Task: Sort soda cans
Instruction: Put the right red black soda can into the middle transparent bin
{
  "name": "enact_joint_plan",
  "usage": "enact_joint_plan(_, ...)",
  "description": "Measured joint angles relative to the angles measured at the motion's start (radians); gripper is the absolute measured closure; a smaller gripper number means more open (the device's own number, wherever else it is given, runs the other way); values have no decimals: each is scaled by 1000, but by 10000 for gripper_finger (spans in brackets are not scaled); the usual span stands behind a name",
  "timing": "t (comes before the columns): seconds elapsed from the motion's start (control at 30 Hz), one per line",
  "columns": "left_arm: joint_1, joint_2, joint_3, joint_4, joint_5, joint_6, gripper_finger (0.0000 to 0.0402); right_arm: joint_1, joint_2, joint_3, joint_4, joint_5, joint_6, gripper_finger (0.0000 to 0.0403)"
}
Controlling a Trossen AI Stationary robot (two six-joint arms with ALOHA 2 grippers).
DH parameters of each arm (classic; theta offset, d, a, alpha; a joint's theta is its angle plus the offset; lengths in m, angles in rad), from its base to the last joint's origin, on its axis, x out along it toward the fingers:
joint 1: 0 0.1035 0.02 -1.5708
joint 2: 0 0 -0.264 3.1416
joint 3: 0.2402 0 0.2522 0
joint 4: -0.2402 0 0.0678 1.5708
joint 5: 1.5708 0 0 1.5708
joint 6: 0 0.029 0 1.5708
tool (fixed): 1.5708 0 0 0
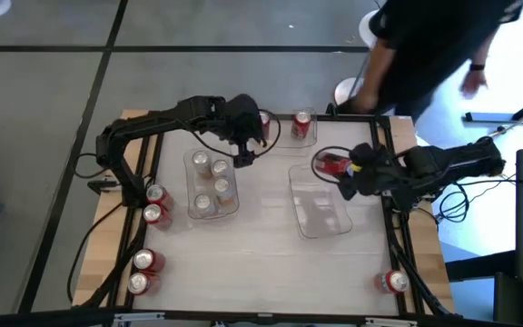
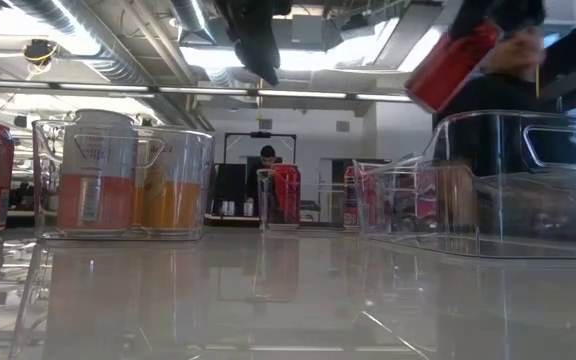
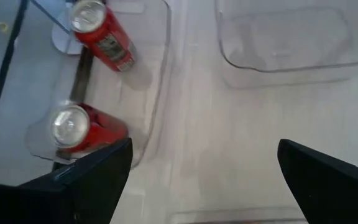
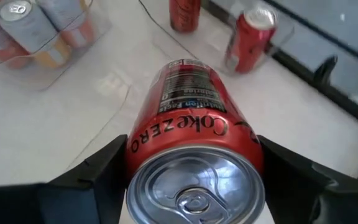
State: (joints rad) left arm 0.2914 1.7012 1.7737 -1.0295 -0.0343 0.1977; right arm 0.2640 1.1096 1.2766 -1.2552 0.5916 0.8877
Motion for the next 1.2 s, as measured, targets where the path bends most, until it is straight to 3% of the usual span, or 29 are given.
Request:
enact_joint_plan(0.2,66,0,0,63,125,30,55,-116,60,0,164,-13,-274,122)
enact_joint_plan(0.5,98,1,0,146,211,40,168,-248,149,0,407,-114,-596,122)
enact_joint_plan(0.87,59,51,0,218,252,79,338,-272,198,0,558,-194,-700,122)
enact_joint_plan(1.2,27,129,1,230,278,108,399,-272,192,-3,638,-209,-761,122)
